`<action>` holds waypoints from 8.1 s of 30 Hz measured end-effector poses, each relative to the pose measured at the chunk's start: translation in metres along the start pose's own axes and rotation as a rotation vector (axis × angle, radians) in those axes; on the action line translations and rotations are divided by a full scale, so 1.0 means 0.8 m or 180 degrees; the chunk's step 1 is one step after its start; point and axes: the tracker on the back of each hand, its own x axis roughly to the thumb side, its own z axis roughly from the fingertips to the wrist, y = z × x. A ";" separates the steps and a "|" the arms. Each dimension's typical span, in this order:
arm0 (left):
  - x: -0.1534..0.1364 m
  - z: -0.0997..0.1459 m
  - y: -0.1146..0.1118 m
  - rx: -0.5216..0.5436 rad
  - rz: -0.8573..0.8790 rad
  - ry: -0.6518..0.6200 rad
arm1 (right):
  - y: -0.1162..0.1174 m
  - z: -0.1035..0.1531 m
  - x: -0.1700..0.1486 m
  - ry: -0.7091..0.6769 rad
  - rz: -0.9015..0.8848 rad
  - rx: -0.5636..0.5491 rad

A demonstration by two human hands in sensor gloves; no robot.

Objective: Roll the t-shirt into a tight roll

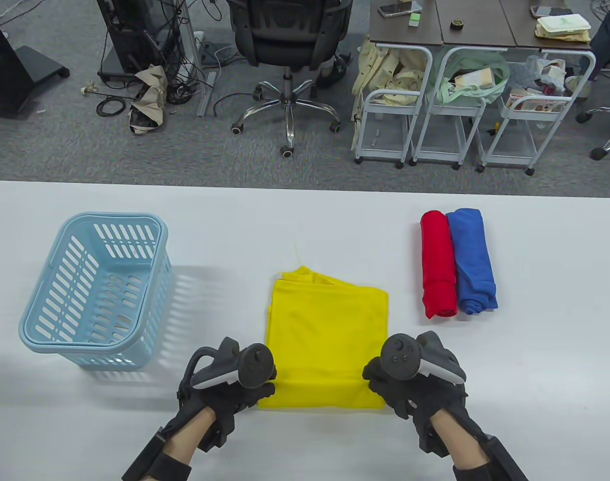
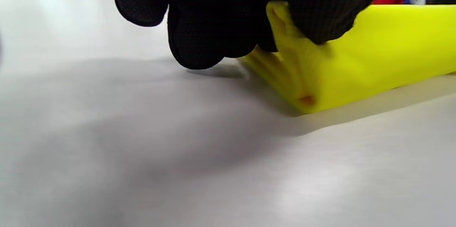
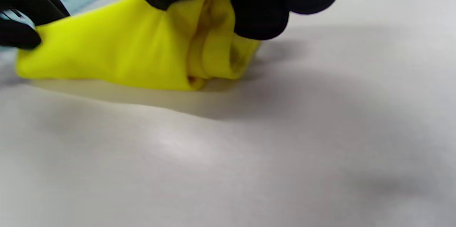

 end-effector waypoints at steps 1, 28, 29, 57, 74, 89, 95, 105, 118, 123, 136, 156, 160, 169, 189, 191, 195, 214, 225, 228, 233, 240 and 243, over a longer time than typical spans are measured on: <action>0.002 0.001 0.001 0.0029 -0.0181 0.0097 | 0.005 -0.003 0.001 0.0037 0.0062 0.0048; 0.057 -0.015 -0.007 -0.0055 -0.0389 -0.0521 | -0.007 0.035 0.047 0.0299 0.0488 -0.0486; 0.053 -0.015 -0.007 -0.0070 -0.0355 -0.0540 | 0.004 0.025 0.042 0.0389 0.0539 -0.0213; -0.035 -0.023 -0.008 0.0181 0.1052 0.0165 | 0.018 0.005 -0.025 0.0583 -0.1538 -0.0010; 0.057 -0.004 -0.009 0.0183 -0.0532 -0.0437 | 0.006 0.018 -0.018 0.1139 -0.0635 -0.0280; 0.026 -0.017 -0.011 0.0209 -0.0193 -0.0415 | 0.019 0.012 0.044 0.0232 0.0264 -0.0135; 0.011 -0.016 -0.001 0.0285 0.0191 -0.0411 | 0.016 0.006 0.042 0.0410 0.0330 -0.0315; -0.044 -0.021 -0.006 -0.0025 0.1574 -0.0140 | 0.018 0.001 0.000 0.0196 -0.1107 -0.0078; 0.009 0.011 0.031 0.0817 0.0474 -0.0255 | 0.012 0.008 0.001 0.0867 -0.0732 -0.0306; 0.044 -0.001 -0.004 -0.0135 -0.0265 -0.0376 | 0.006 0.021 -0.006 0.1516 -0.0304 -0.0528; 0.027 -0.014 -0.011 -0.0057 -0.0111 -0.0393 | 0.018 0.009 0.043 0.0119 0.0017 -0.0207; -0.023 -0.016 -0.008 -0.0082 0.1602 -0.0343 | 0.006 0.010 0.005 -0.0314 -0.0529 0.0128; -0.027 -0.014 -0.006 -0.0038 0.1446 -0.0168 | 0.007 0.011 0.010 -0.0146 -0.0337 0.0076; -0.023 0.002 0.010 0.0367 0.0068 0.0513 | 0.004 0.012 0.002 0.0567 -0.0108 -0.0200; 0.033 -0.005 -0.014 -0.0066 -0.0350 -0.0270 | 0.023 0.015 0.071 -0.0191 0.0889 -0.0164; 0.030 -0.006 -0.014 -0.0037 -0.0328 -0.0259 | 0.022 0.013 0.070 -0.0130 0.0870 -0.0277; 0.026 -0.003 -0.003 0.0168 -0.0060 -0.0386 | 0.016 0.012 0.062 -0.0096 0.0738 -0.0312; 0.043 0.005 -0.002 0.0141 -0.0339 -0.0480 | 0.009 0.003 0.016 -0.0448 -0.0589 0.0069; 0.008 -0.006 -0.001 -0.0028 0.0969 -0.0576 | -0.001 0.026 0.045 -0.0511 0.0102 -0.0343; -0.005 -0.009 -0.004 -0.0121 0.1456 -0.0516 | 0.019 0.012 0.053 -0.0314 0.0555 -0.0156; 0.011 0.002 0.000 0.0073 0.0813 -0.0560 | 0.013 0.008 0.045 -0.0375 0.0241 -0.0122; 0.048 0.002 -0.002 0.0266 -0.0625 -0.0434 | 0.011 0.007 0.026 -0.0528 -0.0407 0.0045; 0.040 0.000 0.004 0.0183 -0.0093 -0.0510 | 0.004 0.017 0.035 -0.0289 0.0045 -0.0262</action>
